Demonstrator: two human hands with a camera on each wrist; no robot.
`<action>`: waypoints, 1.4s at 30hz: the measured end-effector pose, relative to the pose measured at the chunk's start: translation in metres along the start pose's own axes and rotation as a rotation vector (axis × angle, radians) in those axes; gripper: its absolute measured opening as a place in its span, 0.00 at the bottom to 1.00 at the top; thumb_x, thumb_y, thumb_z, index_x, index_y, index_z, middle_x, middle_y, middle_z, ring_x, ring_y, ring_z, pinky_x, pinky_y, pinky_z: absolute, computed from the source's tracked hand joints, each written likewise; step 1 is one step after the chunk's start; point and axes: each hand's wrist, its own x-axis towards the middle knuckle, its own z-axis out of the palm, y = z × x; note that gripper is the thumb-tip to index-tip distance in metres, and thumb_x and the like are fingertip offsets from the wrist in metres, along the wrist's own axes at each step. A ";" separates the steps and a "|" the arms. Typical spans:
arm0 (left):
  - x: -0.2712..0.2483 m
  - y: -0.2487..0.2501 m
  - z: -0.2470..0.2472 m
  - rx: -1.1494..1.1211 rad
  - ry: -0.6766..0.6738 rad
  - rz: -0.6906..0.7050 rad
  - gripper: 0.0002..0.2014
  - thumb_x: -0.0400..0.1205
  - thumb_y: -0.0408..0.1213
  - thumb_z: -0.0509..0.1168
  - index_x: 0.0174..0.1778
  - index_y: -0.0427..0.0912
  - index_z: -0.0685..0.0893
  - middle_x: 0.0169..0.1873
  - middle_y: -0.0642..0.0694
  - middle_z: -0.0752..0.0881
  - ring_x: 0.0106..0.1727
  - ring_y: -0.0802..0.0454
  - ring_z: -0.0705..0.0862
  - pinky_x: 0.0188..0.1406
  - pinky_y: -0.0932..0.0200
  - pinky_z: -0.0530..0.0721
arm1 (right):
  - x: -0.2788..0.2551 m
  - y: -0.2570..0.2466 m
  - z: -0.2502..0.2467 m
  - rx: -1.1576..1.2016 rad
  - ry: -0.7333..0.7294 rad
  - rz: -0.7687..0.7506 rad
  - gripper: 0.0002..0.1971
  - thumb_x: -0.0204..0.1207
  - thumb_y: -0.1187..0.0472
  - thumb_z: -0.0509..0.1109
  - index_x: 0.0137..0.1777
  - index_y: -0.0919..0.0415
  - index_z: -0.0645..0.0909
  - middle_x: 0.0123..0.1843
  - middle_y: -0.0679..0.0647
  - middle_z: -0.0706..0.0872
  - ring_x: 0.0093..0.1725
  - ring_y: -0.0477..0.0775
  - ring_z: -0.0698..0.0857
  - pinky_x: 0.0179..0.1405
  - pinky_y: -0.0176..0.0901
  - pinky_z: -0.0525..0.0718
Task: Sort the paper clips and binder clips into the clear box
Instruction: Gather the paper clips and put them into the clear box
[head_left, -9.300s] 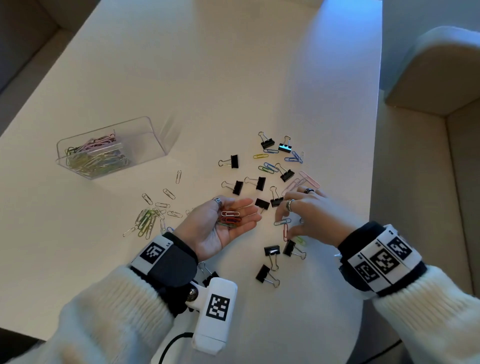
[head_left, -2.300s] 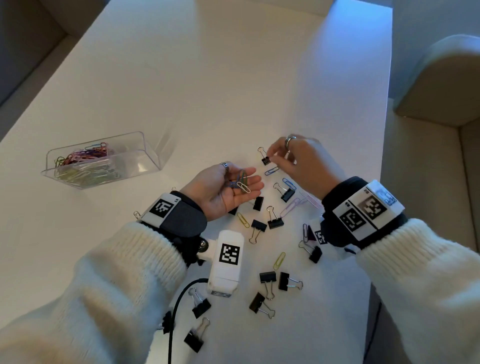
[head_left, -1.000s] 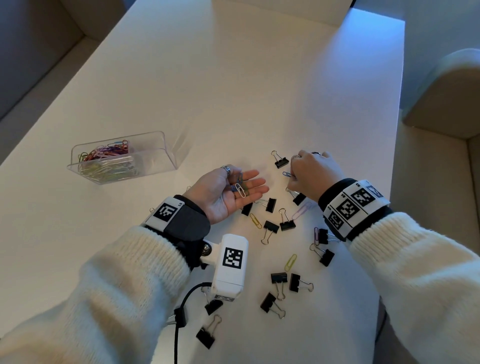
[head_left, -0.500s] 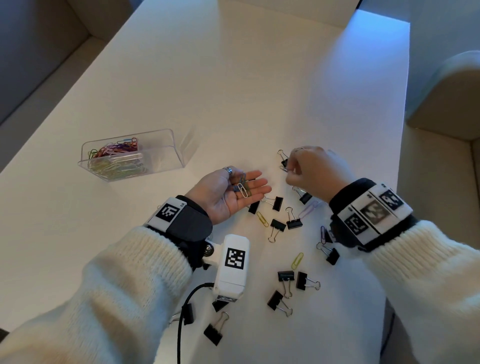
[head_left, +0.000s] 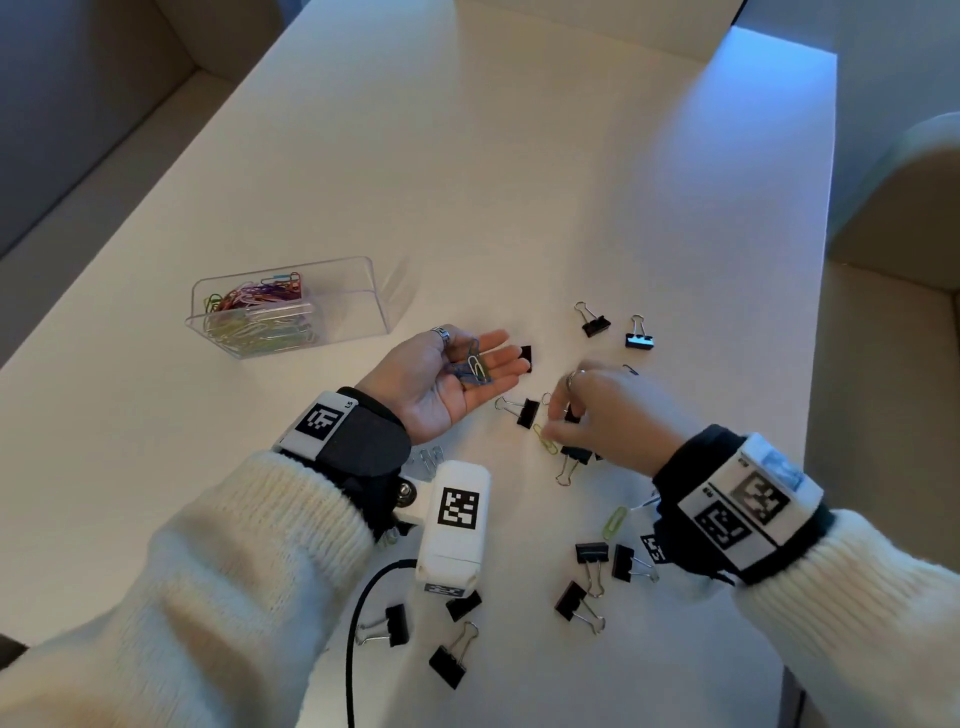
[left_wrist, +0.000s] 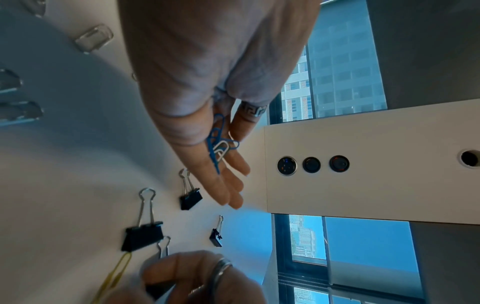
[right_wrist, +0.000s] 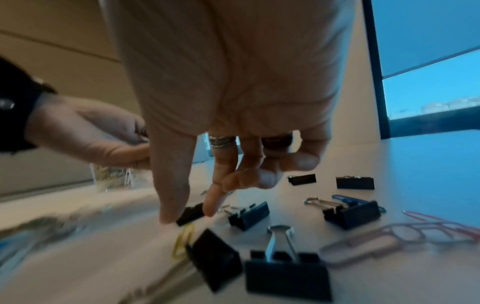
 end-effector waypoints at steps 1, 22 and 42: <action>-0.002 0.001 -0.001 0.000 0.003 0.006 0.15 0.82 0.31 0.51 0.42 0.30 0.83 0.34 0.34 0.89 0.35 0.42 0.90 0.38 0.53 0.88 | -0.001 -0.003 0.003 -0.071 -0.027 0.012 0.10 0.73 0.48 0.69 0.49 0.52 0.81 0.45 0.44 0.71 0.44 0.49 0.76 0.51 0.43 0.72; -0.056 0.036 -0.065 -0.124 0.040 0.107 0.16 0.83 0.32 0.50 0.42 0.32 0.81 0.30 0.37 0.89 0.32 0.42 0.89 0.39 0.52 0.88 | -0.006 -0.084 -0.017 0.017 0.305 -0.170 0.06 0.68 0.52 0.67 0.33 0.46 0.73 0.30 0.42 0.70 0.28 0.37 0.70 0.43 0.42 0.66; -0.095 0.118 -0.103 -0.186 0.099 0.237 0.15 0.83 0.35 0.49 0.54 0.29 0.76 0.51 0.29 0.83 0.50 0.37 0.84 0.56 0.51 0.80 | 0.084 -0.170 -0.020 0.096 0.343 -0.234 0.22 0.77 0.52 0.65 0.71 0.52 0.71 0.67 0.54 0.72 0.70 0.56 0.67 0.70 0.51 0.66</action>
